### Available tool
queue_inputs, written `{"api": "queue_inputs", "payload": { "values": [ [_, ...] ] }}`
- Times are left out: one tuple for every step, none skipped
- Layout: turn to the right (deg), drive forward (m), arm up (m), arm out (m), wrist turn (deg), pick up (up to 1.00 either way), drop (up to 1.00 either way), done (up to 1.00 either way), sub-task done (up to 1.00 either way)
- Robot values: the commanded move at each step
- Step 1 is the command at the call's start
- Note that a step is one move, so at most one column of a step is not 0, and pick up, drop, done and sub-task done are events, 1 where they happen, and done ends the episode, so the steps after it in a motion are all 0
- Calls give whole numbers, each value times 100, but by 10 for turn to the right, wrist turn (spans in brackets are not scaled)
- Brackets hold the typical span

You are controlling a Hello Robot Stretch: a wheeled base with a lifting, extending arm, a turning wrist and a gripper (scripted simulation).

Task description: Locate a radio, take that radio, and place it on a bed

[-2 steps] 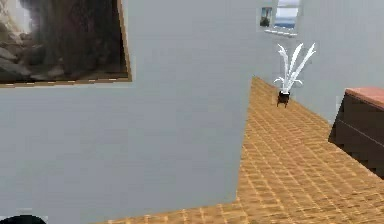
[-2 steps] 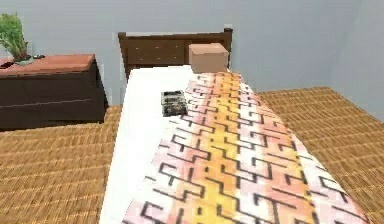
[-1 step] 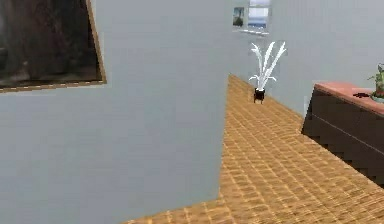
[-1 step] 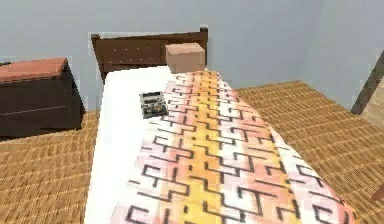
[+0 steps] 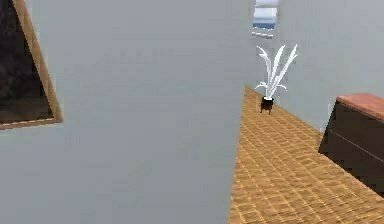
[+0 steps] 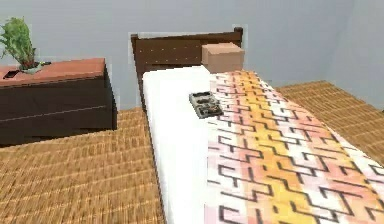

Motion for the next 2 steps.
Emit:
{"api": "queue_inputs", "payload": {
  "values": [
    [30, 0, 0, 0, 0, 0, 0, 0, 0],
    [0, 45, 0, 0, 0, 0, 0, 0, 0]
  ]
}}
